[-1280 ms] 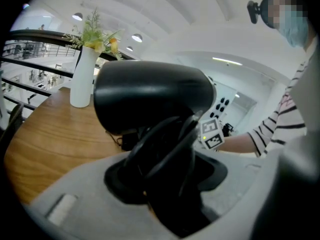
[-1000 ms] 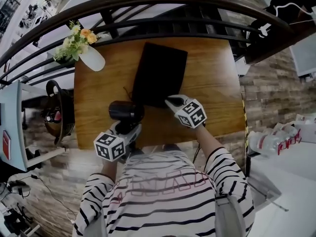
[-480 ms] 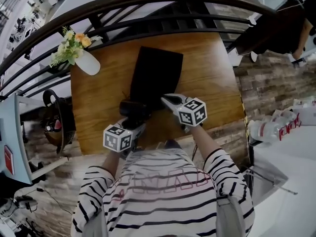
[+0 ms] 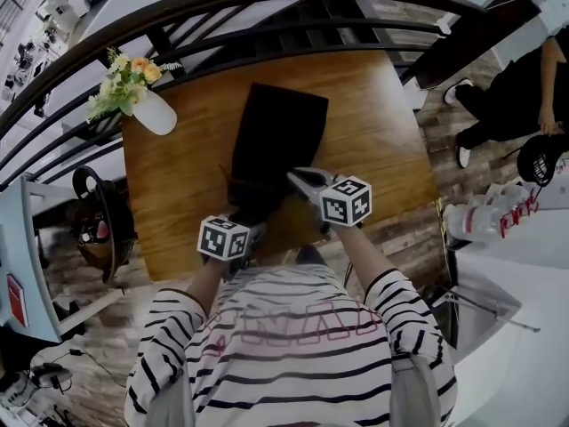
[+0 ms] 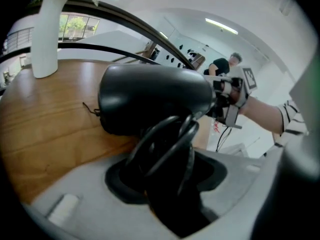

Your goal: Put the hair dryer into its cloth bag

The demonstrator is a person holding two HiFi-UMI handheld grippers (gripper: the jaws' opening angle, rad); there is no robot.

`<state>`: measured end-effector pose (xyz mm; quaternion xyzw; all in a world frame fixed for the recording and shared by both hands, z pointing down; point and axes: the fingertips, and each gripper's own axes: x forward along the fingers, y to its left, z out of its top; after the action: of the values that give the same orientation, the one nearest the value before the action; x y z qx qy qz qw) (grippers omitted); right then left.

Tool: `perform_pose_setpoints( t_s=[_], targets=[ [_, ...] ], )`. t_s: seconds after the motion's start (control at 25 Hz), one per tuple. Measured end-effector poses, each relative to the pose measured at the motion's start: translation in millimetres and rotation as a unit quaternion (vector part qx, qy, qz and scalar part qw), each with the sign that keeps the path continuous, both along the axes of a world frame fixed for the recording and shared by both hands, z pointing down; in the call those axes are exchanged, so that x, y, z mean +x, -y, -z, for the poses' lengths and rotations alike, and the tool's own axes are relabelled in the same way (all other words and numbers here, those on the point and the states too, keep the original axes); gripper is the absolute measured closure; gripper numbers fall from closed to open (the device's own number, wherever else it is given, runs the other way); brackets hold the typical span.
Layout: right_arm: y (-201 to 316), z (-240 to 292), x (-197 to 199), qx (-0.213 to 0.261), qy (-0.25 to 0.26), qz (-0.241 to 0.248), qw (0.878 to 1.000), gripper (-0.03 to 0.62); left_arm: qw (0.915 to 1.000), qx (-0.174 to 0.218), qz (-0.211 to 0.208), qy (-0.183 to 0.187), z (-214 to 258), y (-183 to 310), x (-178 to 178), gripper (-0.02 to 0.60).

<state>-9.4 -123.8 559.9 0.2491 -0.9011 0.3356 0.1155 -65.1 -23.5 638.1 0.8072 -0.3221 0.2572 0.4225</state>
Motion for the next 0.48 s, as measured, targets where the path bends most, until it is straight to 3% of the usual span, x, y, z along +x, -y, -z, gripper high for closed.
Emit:
perform_pose_setpoints(
  t_s=[0.48],
  targets=[
    [-8.1, 2.8, -3.4, -0.001, 0.013, -0.029, 0.999, 0.582, 0.9965, -0.029, -0.077, 0.013, -18.6, -26.0, 19.1, 0.369]
  ],
)
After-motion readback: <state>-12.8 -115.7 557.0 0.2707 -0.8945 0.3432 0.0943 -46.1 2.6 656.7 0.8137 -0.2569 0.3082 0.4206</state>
